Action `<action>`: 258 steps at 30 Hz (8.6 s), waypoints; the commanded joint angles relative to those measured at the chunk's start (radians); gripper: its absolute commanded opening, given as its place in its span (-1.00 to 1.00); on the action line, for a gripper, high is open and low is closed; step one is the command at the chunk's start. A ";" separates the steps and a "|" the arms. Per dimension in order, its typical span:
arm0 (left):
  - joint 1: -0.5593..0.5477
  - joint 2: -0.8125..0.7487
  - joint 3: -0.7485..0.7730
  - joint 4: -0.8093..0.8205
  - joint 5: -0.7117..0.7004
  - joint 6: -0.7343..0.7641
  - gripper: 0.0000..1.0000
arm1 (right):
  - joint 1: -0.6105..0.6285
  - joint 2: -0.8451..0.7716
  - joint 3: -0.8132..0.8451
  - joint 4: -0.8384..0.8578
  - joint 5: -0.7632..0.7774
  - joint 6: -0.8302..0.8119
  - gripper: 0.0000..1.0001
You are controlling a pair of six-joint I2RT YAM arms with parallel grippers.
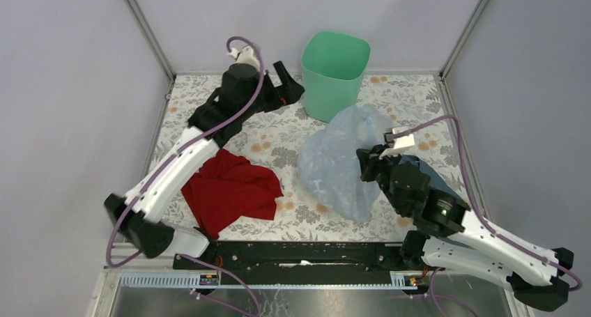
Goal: Put the trash bags into the trash bin
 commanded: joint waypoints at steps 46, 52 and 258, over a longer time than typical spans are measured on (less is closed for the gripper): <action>-0.137 0.737 0.727 -0.189 -0.617 -0.158 -0.84 | 0.004 -0.249 0.206 -0.347 0.053 -0.062 -1.00; -0.137 0.585 0.590 -0.237 -0.518 -0.067 -1.00 | 0.006 -0.225 0.262 -0.382 0.049 -0.053 -1.00; -0.467 0.207 0.090 0.100 -0.441 0.426 -0.12 | -0.201 0.295 0.415 0.061 -0.067 -0.150 -1.00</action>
